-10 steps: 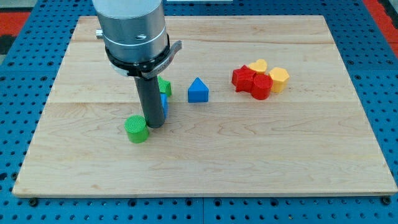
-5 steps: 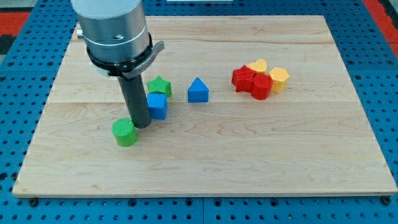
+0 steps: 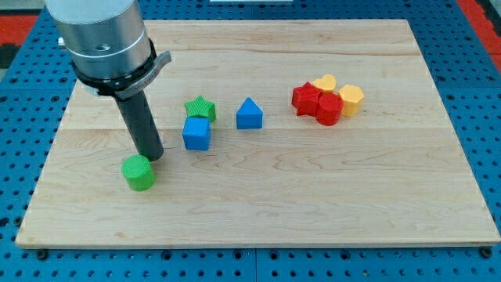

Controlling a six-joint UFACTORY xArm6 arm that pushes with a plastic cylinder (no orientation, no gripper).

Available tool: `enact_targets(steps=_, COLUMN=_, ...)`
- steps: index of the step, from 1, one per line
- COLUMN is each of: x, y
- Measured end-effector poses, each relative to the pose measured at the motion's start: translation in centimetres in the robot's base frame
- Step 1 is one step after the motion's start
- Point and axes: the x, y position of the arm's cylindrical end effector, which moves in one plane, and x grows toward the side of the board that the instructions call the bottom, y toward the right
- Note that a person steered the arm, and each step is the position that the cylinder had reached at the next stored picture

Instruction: Place your arm left to the green circle

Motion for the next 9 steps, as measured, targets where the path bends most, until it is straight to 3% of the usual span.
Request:
enact_targets(steps=8, x=0.2, y=-10.5)
enact_targets(steps=9, x=2.0, y=-10.6)
